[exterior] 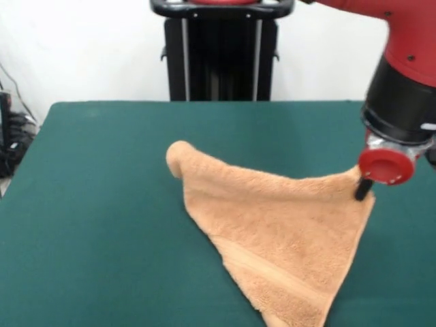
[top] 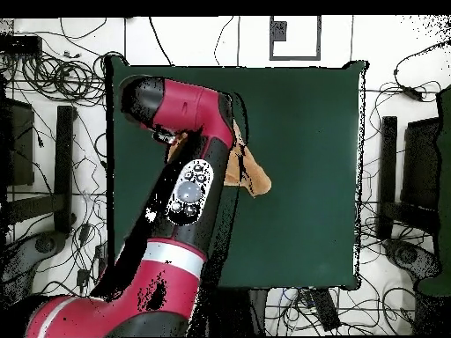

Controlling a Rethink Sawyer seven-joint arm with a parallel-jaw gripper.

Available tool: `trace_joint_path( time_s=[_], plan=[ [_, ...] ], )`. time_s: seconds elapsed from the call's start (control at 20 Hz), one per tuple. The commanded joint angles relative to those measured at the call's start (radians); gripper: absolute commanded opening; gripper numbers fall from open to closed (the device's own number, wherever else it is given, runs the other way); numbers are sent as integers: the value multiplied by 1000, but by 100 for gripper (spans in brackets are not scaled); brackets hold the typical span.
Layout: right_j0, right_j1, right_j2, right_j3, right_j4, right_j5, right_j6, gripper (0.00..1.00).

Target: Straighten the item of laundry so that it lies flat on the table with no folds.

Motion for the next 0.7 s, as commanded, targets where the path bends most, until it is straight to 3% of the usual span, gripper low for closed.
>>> trace_joint_path(
  time_s=[0.05,0.45,0.7],
  plan=[
    [87,-40,70,102,148,16,456,0],
    [63,176,-18,-294,235,150,725,0],
    [45,252,-65,-414,277,172,788,0]
  ],
)
